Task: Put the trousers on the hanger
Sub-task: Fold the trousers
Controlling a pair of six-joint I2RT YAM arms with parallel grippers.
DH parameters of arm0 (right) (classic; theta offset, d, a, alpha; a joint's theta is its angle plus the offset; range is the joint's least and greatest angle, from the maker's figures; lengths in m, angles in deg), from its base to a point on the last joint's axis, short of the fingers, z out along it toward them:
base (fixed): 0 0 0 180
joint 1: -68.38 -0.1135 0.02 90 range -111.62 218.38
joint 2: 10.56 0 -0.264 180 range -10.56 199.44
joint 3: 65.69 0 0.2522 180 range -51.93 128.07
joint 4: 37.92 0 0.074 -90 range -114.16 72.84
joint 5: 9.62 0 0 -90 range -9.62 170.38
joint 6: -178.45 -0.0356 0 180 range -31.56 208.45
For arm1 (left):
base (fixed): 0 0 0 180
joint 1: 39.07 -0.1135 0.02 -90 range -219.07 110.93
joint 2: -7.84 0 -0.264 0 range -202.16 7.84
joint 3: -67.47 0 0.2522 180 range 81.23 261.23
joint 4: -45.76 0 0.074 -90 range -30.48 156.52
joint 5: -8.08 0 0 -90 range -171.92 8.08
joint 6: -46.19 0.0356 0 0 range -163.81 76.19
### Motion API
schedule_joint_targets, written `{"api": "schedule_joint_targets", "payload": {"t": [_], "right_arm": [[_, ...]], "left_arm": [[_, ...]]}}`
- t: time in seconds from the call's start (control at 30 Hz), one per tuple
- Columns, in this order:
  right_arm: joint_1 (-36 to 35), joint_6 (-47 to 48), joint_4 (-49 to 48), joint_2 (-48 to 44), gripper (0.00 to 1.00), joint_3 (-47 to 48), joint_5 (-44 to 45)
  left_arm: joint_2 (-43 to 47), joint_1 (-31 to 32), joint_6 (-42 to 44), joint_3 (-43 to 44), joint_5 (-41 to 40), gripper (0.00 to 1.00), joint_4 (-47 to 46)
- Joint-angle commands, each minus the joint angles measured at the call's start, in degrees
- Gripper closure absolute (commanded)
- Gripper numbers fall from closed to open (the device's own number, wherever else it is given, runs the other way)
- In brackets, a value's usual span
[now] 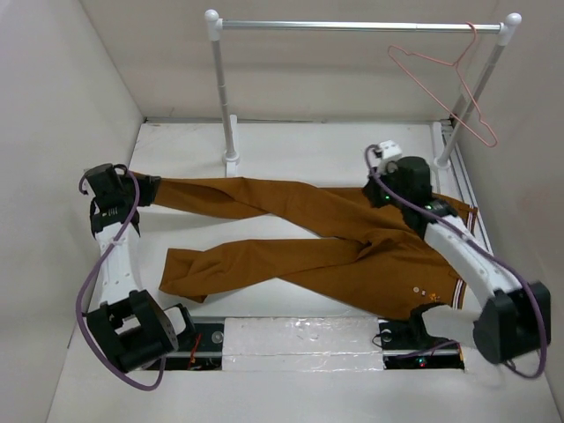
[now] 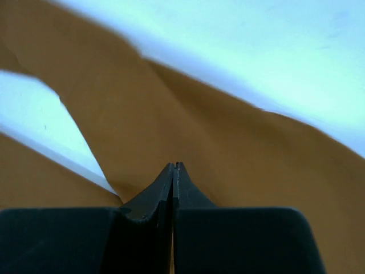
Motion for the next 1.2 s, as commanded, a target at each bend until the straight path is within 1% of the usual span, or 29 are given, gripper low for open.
{"api": "schedule_joint_targets", "payload": {"t": [0.0,0.03,0.07,0.1,0.13,0.2,0.23,0.27,0.3,0.33,0.37,0.4,0.43,0.47,0.5,0.53,0.6,0.63,0.73,0.83,0.9,0.93,0.97,1.0,1.07,1.1,1.13,1.17], "right_arm": [[-2.6,5.2,-7.9,14.7,0.97,4.6,-3.7],[-2.6,6.9,-5.1,19.0,0.96,9.0,-5.8],[-2.1,8.3,-3.0,22.7,0.94,12.9,-5.9],[-2.1,11.0,0.3,29.7,0.92,16.9,-5.8],[-2.1,12.1,1.5,32.7,0.90,24.0,-6.0],[-0.8,14.0,4.8,38.1,0.80,30.2,-6.7],[-0.8,14.5,6.6,43.5,0.73,36.3,-8.3],[0.2,15.8,10.3,46.2,0.63,39.9,-9.2],[0.8,17.0,15.0,48.4,0.59,42.5,-8.9],[0.8,17.7,16.6,51.4,0.55,44.3,-9.2],[1.3,18.4,17.9,52.3,0.51,46.3,-10.5],[1.3,18.6,19.1,52.7,0.50,46.4,-10.5],[1.3,18.6,18.8,52.7,0.46,46.0,-10.8],[1.3,18.6,18.1,52.0,0.40,43.8,-13.3],[1.3,18.8,17.2,51.9,0.38,43.1,-14.3],[1.3,19.1,17.7,52.2,0.36,43.0,-15.1],[1.9,21.5,22.6,55.1,0.36,45.3,-17.6],[1.9,21.8,23.3,56.0,0.36,45.8,-18.2],[2.4,22.8,24.5,57.7,0.37,45.1,-21.7],[2.9,23.1,23.9,57.0,0.41,42.6,-24.5],[3.4,23.1,23.8,56.6,0.54,42.0,-25.4],[3.5,23.2,23.9,56.9,0.64,42.6,-26.4],[4.1,23.3,24.4,57.4,0.91,43.3,-28.5],[4.1,22.4,23.7,57.4,1.00,43.7,-29.1],[5.6,21.0,21.1,55.3,1.00,43.8,-32.4],[5.6,18.4,17.2,53.8,1.00,43.5,-32.6],[7.0,14.3,10.5,47.3,1.00,41.6,-29.3],[7.0,14.2,10.4,47.3,1.00,41.6,-29.3]], "left_arm": [[3.7,-0.3,4.7,2.9,-0.8,1.00,0.8],[4.0,-0.3,5.7,3.3,-1.1,1.00,1.6],[4.6,-0.3,6.4,2.9,-1.2,1.00,1.7],[4.9,-0.3,6.5,2.5,-0.8,1.00,1.2],[5.2,-0.3,6.6,1.9,0.0,1.00,-0.1],[6.0,-0.3,7.5,1.0,1.0,1.00,-0.5],[6.2,-0.3,7.9,0.8,0.9,1.00,-0.8],[6.7,-0.3,8.4,0.7,1.1,1.00,-1.0],[6.8,-0.3,9.8,1.0,0.9,1.00,-1.0],[6.8,-0.3,10.4,1.6,0.4,1.00,-0.1],[7.1,-0.3,11.0,2.2,-0.5,1.00,0.3],[7.2,-0.3,11.5,2.6,-0.9,1.00,0.5],[7.2,-0.3,12.3,3.4,-1.2,1.00,0.7],[7.2,-0.3,12.5,3.6,-1.9,1.00,1.1],[7.1,-0.3,12.7,4.0,-2.0,1.00,1.0],[7.0,-0.3,12.9,4.3,-1.9,1.00,0.4],[6.4,-0.3,12.8,4.5,-1.7,1.00,-0.1],[6.3,-0.3,12.8,4.9,-1.5,1.00,-0.4],[5.6,-0.3,12.8,5.4,-1.4,1.00,-0.8],[5.1,-0.8,12.9,5.6,-1.3,1.00,-1.6],[4.3,-0.8,12.7,5.6,-0.9,1.00,-2.2],[3.9,-0.8,12.7,5.6,-0.6,1.00,-2.8],[3.1,-0.8,12.5,5.8,0.2,1.00,-3.0],[2.8,-0.8,12.4,5.8,0.7,1.00,-3.6],[1.8,-0.8,12.1,6.4,2.0,1.00,-4.8],[1.4,-1.4,11.9,7.0,2.6,1.00,-5.3],[1.2,-2.0,11.6,8.9,4.2,1.00,-6.0],[1.2,-2.0,11.6,8.9,4.2,1.00,-6.5]]}}
